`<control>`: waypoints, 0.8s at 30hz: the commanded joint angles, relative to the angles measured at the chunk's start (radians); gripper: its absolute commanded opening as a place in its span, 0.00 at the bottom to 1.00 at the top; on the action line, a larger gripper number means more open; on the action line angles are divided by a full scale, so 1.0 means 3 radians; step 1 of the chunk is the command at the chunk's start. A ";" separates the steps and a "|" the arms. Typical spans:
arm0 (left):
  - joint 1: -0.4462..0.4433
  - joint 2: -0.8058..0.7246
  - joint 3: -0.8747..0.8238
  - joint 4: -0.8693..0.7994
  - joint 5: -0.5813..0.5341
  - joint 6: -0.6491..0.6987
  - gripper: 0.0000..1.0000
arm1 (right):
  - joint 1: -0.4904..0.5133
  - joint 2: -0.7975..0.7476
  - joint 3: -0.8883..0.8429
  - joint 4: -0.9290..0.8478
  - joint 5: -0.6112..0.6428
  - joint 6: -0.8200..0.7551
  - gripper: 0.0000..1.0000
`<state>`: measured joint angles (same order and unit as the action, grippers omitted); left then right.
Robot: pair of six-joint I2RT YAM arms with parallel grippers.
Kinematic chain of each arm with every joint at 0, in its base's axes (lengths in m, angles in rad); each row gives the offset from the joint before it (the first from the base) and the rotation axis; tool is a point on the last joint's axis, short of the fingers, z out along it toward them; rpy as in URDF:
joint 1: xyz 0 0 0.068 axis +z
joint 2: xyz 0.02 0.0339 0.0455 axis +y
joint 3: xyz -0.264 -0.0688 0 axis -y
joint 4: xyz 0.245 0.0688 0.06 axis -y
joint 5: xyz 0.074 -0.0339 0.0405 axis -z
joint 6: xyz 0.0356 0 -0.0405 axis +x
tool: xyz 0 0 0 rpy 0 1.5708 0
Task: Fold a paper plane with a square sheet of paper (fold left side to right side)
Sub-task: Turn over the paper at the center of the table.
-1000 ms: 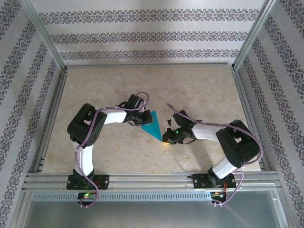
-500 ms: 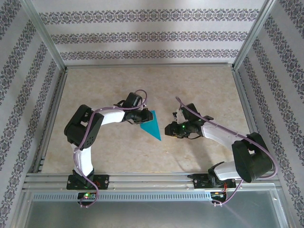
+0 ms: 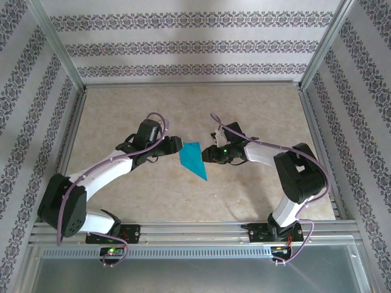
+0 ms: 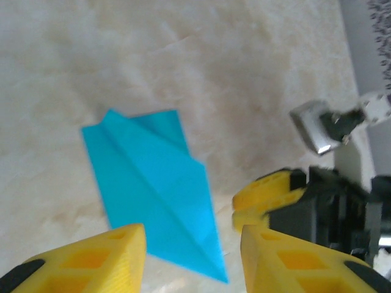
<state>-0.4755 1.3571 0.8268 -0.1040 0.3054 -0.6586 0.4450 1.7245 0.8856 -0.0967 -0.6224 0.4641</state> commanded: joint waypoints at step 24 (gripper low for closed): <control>0.0109 -0.0519 -0.0167 0.0119 -0.0045 -0.0159 0.55 | -0.0024 -0.0570 -0.0020 0.0247 -0.0117 -0.0013 0.00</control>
<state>-0.4656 1.2461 0.7547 -0.1242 0.2573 -0.6712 0.4583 1.6474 0.8970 -0.0402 -0.6437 0.4709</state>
